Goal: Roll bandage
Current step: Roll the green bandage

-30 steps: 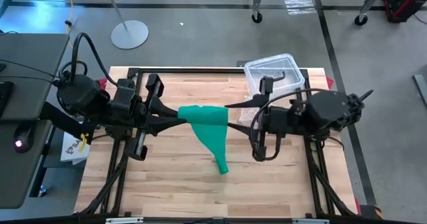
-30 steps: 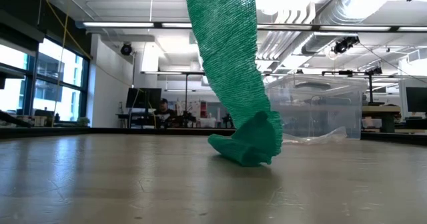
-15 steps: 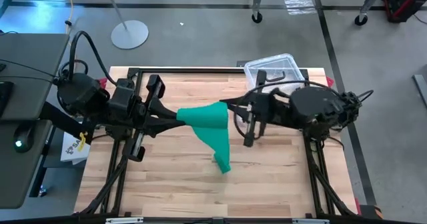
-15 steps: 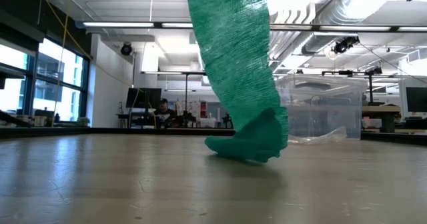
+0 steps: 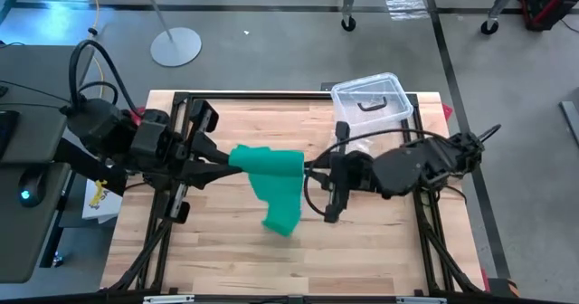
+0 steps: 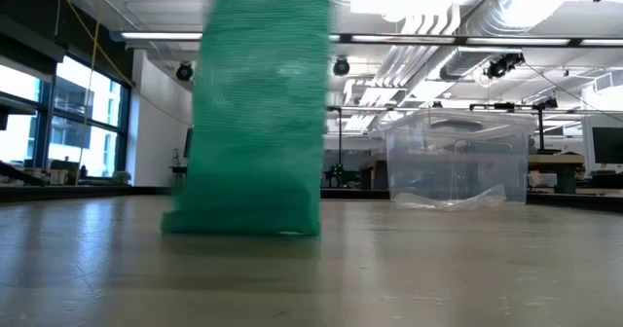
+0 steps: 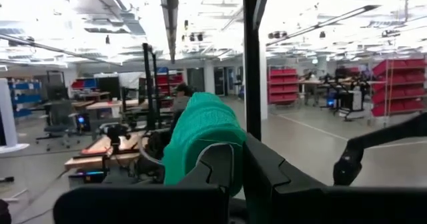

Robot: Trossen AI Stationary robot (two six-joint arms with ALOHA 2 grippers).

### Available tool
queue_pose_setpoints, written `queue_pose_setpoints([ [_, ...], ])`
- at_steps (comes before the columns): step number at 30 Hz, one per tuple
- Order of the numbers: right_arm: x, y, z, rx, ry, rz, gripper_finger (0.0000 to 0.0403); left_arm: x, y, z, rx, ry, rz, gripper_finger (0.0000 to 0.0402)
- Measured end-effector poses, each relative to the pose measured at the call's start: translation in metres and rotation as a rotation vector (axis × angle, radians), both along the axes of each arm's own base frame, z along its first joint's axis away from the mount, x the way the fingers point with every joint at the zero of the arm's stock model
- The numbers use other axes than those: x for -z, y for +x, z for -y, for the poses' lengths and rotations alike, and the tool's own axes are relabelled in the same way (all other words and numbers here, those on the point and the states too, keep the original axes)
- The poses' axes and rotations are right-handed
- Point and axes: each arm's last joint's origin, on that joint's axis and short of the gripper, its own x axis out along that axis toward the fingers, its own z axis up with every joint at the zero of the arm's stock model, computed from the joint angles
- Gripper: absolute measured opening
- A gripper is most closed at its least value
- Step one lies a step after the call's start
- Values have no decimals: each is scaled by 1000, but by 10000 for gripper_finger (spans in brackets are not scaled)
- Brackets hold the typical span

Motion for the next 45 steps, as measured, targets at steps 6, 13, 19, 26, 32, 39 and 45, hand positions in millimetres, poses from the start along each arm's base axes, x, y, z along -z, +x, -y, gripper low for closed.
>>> queue_pose_setpoints([
  [6,-8,-18,-4,72,-43,15,0,0,-1,-1,-3,-3,1,12],
  [13,-18,-44,3,79,16,17,37,6,0,-1,-54,57,-58,12],
  [19,-35,-60,1,-29,212,117,111,20,5,-1,-111,244,-167,12],
  [26,-51,-57,-5,-244,420,242,159,31,20,3,-136,360,-213,12],
  [32,-44,-53,-2,-262,419,185,204,37,29,5,-164,377,-236,12],
  [39,-31,-51,-2,-191,494,78,211,36,25,11,-142,437,-220,12],
  [45,-37,-32,-18,-193,417,242,211,28,7,7,-70,479,-182,5],
])
